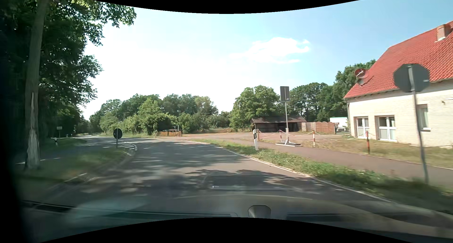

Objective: Follow the waypoints while adhering to traffic rules and regulations

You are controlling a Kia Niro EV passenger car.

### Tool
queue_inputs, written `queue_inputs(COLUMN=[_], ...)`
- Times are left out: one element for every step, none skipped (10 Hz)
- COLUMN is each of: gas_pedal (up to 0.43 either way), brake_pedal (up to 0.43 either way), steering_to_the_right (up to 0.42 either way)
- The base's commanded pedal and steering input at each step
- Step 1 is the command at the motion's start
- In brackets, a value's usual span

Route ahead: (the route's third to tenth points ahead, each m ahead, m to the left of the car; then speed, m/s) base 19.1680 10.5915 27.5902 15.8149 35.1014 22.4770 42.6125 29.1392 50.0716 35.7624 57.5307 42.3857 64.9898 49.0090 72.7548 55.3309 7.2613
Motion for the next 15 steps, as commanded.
queue_inputs(gas_pedal=[0.331, 0.331, 0.339, 0.350, 0.350, 0.370, 0.370, 0.378, 0.378, 0.390, 0.390, 0.390, 0.390, 0.390, 0.390], brake_pedal=[0.006, 0.006, 0.006, 0.006, 0.006, 0.006, 0.006, 0.006, 0.006, 0.006, 0.006, 0.006, 0.006, 0.006, 0.006], steering_to_the_right=[-0.218, -0.205, -0.175, -0.152, -0.138, -0.125, -0.120, -0.120, -0.120, -0.119, -0.120, -0.120, -0.120, -0.120, -0.120])
